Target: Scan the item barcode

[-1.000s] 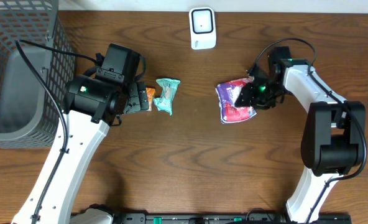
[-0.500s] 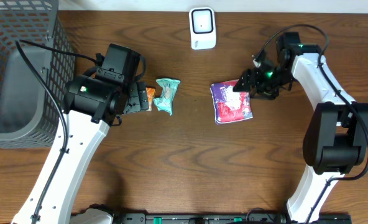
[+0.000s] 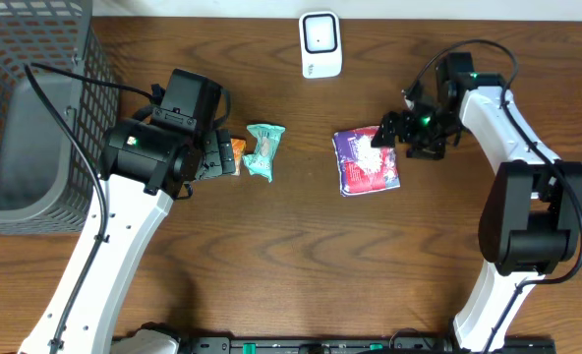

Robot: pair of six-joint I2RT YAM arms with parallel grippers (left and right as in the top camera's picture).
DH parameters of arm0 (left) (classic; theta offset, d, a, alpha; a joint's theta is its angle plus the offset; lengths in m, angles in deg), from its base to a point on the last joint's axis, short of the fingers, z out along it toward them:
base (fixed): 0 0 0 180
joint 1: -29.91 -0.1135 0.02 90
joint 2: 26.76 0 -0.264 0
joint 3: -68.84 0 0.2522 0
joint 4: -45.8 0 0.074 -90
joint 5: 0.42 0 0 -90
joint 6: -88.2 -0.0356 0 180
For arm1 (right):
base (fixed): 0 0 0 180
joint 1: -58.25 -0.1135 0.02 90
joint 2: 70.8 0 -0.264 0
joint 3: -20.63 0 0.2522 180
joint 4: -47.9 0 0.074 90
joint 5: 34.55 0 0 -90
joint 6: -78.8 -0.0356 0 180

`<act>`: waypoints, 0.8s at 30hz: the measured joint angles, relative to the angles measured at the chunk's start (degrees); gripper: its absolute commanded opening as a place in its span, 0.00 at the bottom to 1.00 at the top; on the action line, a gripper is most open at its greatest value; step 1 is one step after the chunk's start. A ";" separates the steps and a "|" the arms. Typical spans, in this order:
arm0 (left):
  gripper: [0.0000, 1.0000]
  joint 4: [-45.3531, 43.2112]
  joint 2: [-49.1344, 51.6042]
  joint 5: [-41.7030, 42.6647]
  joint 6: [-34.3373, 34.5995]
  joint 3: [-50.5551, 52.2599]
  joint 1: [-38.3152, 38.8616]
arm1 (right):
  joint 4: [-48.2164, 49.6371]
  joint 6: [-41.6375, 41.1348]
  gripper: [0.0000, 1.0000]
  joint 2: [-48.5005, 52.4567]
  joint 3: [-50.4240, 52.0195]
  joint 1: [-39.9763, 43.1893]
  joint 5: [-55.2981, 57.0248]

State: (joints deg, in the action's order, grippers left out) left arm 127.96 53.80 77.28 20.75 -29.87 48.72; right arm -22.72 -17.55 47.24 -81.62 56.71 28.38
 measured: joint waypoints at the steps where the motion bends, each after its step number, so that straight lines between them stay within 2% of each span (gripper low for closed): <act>1: 0.98 0.02 0.02 0.00 0.00 0.00 0.00 | 1.29 0.00 0.83 0.00 1.09 -0.09 -0.13; 3: 0.98 0.00 0.02 -0.02 0.00 0.00 0.00 | 3.58 -0.20 0.77 0.00 3.23 -0.44 -0.35; 5: 0.98 0.02 0.00 0.00 0.00 0.00 0.00 | 5.86 -0.28 0.64 0.00 5.33 -1.03 -0.57; 8: 0.98 0.00 0.00 0.00 0.00 0.00 0.00 | 8.35 -0.42 0.23 0.00 7.85 -1.95 -1.31; 10: 0.98 0.00 0.02 0.00 0.00 0.00 0.00 | 8.81 -0.42 0.04 0.00 8.41 -2.38 -1.62; 11: 0.98 0.00 0.00 0.00 0.00 0.00 0.00 | 8.87 -0.63 0.01 0.00 8.46 -2.49 -1.68; 24: 0.98 -0.02 0.02 -0.02 0.00 0.00 0.00 | 9.66 -3.72 0.01 0.00 5.70 -3.30 -6.29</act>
State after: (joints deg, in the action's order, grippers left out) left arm 127.94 53.82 77.26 20.75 -29.87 48.72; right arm -13.06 -21.26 47.24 -75.92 53.41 22.09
